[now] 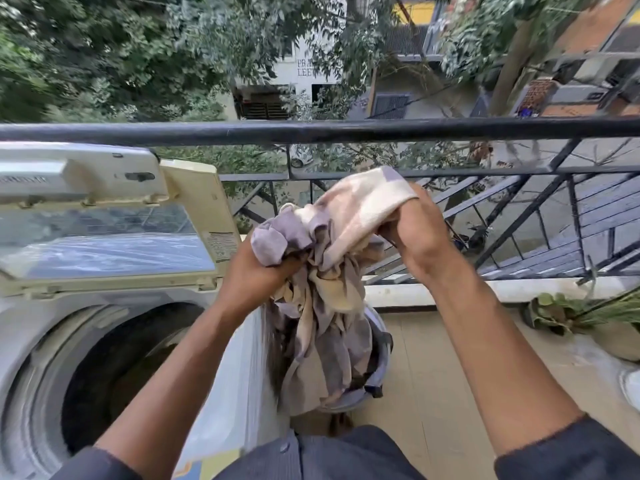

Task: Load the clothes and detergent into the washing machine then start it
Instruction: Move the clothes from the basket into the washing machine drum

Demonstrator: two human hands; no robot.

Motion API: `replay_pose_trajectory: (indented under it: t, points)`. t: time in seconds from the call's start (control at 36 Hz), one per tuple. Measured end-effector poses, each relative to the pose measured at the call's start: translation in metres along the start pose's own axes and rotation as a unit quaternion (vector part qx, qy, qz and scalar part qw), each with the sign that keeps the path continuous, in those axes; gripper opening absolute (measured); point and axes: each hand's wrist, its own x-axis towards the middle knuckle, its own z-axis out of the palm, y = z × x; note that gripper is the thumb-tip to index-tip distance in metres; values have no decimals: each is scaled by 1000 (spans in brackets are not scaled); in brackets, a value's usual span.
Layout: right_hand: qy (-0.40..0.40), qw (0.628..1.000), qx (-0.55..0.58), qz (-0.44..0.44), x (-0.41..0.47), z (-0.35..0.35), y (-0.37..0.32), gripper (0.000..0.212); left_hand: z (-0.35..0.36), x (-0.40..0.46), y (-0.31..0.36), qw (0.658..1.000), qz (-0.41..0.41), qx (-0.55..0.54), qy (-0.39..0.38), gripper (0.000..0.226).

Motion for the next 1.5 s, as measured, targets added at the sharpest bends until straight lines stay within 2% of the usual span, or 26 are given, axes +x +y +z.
replay_pose_trajectory:
  t: [0.08, 0.14, 0.17, 0.22, 0.28, 0.36, 0.42, 0.47, 0.56, 0.61, 0.67, 0.72, 0.75, 0.81, 0.86, 0.89, 0.94, 1.0, 1.08, 1.17, 1.25, 1.31, 1.39, 1.5]
  points:
    - [-60, 997, 16, -34, -12, 22, -10, 39, 1, -1, 4, 994, 14, -47, -102, 49]
    - [-103, 994, 36, -29, -21, 37, -10, 40, 2, -4, 6, 990, 10, -60, -126, 58]
    - [-123, 991, 37, -25, -24, 43, -8, 36, 4, -6, 7, 991, 6, -64, -115, 60]
    - [-150, 988, 21, -12, -29, 51, -7, 34, 10, -8, 6, 997, -18, -63, -42, 55]
    - [-178, 984, -17, -21, -31, 52, -4, 49, 14, -9, 6, 997, -38, -57, 37, 42]
    - [-192, 979, -66, -22, -32, 41, 6, 69, 14, -10, 7, 994, -45, -58, 84, 35]
    - [-174, 983, -64, -13, -32, 31, 17, 70, 11, -11, 5, 992, -46, -56, 98, 20]
    - [-117, 989, -90, -21, -29, 22, 35, 56, 8, -11, 6, 991, -32, -73, 105, 9]
    - [-11, 982, -186, 23, -24, 7, 78, 63, 1, -12, 13, 989, -14, -85, 122, 20]
    - [-25, 953, -292, 74, -21, -4, 114, 58, -5, -11, 17, 985, -11, -111, 134, 19]
    - [-77, 920, -358, 139, -18, -10, 146, 69, -11, -8, 18, 981, -16, -123, 146, 19]
    - [-105, 921, -322, 195, -15, -10, 168, 78, -17, -7, 20, 981, -15, -121, 148, 19]
    - [-107, 928, -290, 209, -13, -9, 176, 75, -19, -6, 20, 982, -13, -117, 149, 20]
    - [-100, 935, -263, 217, -8, -5, 187, 55, -21, -5, 23, 982, -7, -97, 160, 18]
    - [-70, 926, -306, 210, -2, -6, 190, 25, -21, -6, 26, 984, -2, -86, 159, 13]
    - [-48, 918, -333, 209, 0, -9, 191, 17, -21, -7, 26, 985, -2, -84, 152, 12]
    - [-7, 909, -357, 214, 4, -16, 192, 23, -20, -9, 26, 987, -13, -71, 141, 13]
    - [32, 904, -371, 209, 4, -23, 183, 20, -20, -10, 23, 988, -32, -67, 135, 17]
    - [94, 902, -390, 158, 7, -31, 160, 23, -21, -12, 16, 988, -61, -50, 130, 36]
    - [143, 934, -314, 89, 7, -30, 116, 25, -18, -11, 12, 990, -72, -34, 119, 49]
    - [148, 967, -205, 10, -2, -21, 58, 24, -9, -13, 9, 990, -80, -27, 113, 38]
    - [120, 986, -95, -59, -10, -12, 21, 25, -2, -15, 7, 989, -96, -22, 108, 38]
    - [47, 988, 23, -145, -24, 5, -25, 29, 5, -19, 8, 990, -91, -43, 93, 37]
    - [-28, 987, 80, -135, -33, 32, -40, 27, 7, -18, 12, 990, -67, -93, 82, 35]
